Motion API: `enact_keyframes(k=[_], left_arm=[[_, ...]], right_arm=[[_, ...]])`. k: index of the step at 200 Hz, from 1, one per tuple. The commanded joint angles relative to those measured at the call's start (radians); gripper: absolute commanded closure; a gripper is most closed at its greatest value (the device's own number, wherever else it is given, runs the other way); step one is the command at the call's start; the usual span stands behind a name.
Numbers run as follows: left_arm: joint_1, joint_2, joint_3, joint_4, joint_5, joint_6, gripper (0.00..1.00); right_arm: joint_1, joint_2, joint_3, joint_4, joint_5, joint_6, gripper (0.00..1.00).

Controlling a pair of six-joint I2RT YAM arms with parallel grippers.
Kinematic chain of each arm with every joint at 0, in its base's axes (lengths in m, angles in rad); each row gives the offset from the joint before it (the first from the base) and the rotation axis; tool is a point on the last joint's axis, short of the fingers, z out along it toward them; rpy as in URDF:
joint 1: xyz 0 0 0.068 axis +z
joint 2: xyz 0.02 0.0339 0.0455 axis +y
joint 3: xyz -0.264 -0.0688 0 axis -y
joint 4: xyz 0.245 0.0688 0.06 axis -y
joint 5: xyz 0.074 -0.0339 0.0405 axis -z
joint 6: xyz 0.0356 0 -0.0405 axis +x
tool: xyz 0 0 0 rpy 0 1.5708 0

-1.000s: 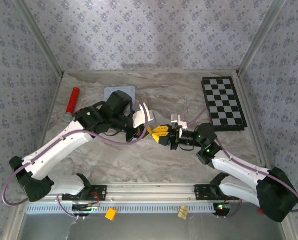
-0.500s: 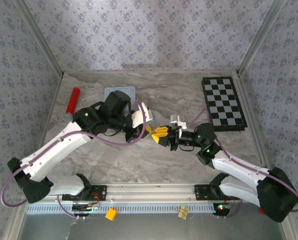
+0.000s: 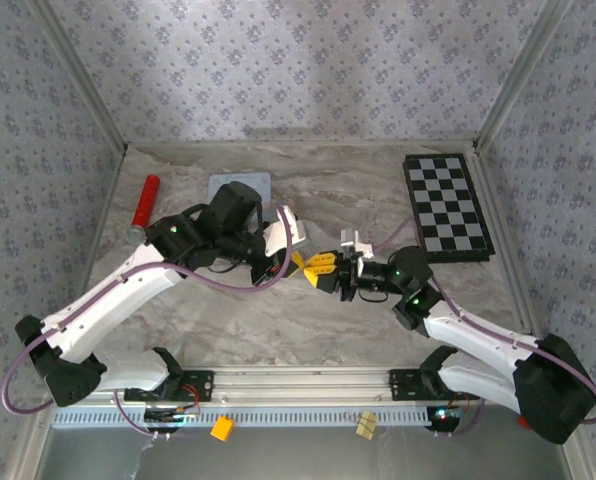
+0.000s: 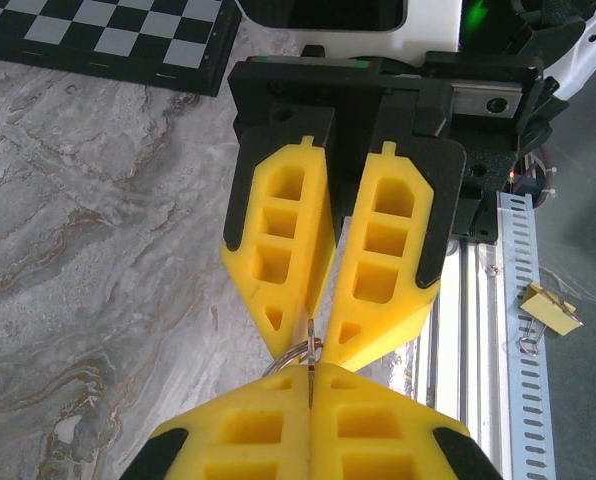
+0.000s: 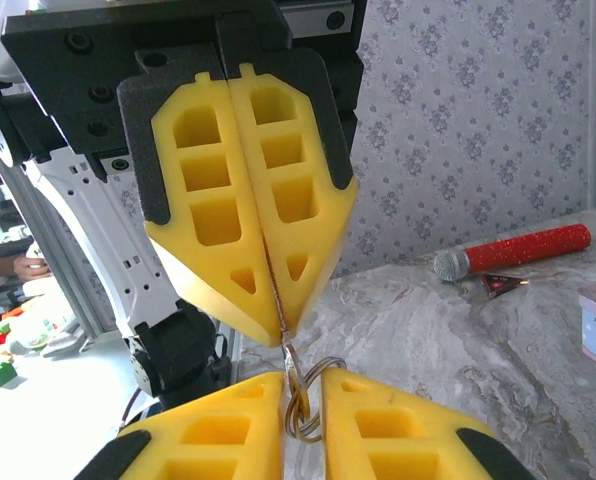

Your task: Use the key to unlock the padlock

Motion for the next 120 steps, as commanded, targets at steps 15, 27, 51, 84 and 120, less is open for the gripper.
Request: enact_keyframes(k=[15, 27, 51, 84, 120], left_arm=[[-0.004, -0.009, -0.005, 0.017, 0.025, 0.006, 1.00], [-0.004, -0.009, -0.005, 0.016, 0.020, 0.006, 1.00], [-0.004, -0.010, -0.006, 0.015, 0.014, 0.004, 1.00], [-0.003, -0.014, -0.005, 0.015, 0.013, 0.004, 1.00], [-0.004, -0.010, -0.003, 0.014, 0.018, 0.001, 1.00]], right_arm=[[0.005, 0.018, 0.044, 0.034, -0.030, 0.014, 0.83], [0.004, 0.018, 0.043, 0.034, -0.025, 0.013, 0.76], [-0.001, 0.007, 0.036, 0.020, -0.011, 0.003, 0.71], [-0.006, -0.007, 0.027, 0.013, 0.002, -0.005, 0.70], [-0.005, -0.007, 0.029, 0.016, -0.010, -0.001, 0.75]])
